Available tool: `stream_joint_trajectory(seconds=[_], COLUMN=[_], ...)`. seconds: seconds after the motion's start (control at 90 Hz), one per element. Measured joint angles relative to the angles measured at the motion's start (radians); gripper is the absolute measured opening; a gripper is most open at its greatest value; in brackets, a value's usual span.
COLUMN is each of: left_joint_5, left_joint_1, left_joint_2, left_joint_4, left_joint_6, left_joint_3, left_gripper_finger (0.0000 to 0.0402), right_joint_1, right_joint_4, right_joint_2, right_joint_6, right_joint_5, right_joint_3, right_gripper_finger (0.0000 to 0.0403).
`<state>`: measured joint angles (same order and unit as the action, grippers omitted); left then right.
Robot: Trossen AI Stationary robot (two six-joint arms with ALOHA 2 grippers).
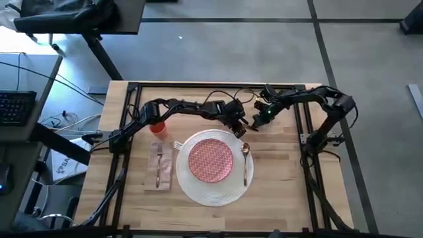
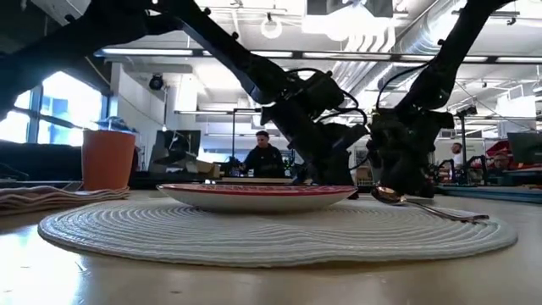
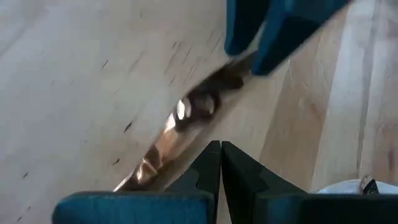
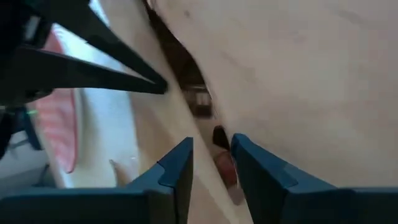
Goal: Set table place
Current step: Put the table knife beside the gold fork
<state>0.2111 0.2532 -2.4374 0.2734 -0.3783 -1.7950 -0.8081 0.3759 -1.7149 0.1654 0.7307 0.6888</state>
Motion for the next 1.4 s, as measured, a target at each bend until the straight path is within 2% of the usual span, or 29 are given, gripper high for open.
stream_joint_trajectory(seconds=[0.244,0.444,1.111,1.267,1.4], left_joint_5=[-0.012,-0.013,-0.016,-0.015,-0.014], left_joint_1=[-0.011,-0.021,-0.033,-0.033,-0.034], left_joint_2=[-0.014,-0.031,-0.043,-0.043,-0.044], left_joint_4=[-0.052,-0.074,-0.172,-0.173,-0.181], left_joint_6=[-0.011,-0.038,-0.063,-0.064,-0.063], left_joint_3=[0.002,0.002,0.021,0.030,0.031], left_gripper_finger=[0.0000,0.0000,0.0000,0.0000,0.0000], right_joint_1=[0.014,0.036,0.084,0.085,0.101], right_joint_4=[-0.039,-0.091,-0.163,-0.144,-0.130], right_joint_2=[-0.030,-0.059,-0.059,-0.059,-0.059], right_joint_6=[0.059,0.115,0.143,0.111,0.077], right_joint_5=[0.067,0.090,0.092,0.073,0.023], right_joint_3=[-0.001,0.003,-0.001,0.000,0.001], right_gripper_finger=[0.0198,0.0217,0.0212,0.0192,0.0149])
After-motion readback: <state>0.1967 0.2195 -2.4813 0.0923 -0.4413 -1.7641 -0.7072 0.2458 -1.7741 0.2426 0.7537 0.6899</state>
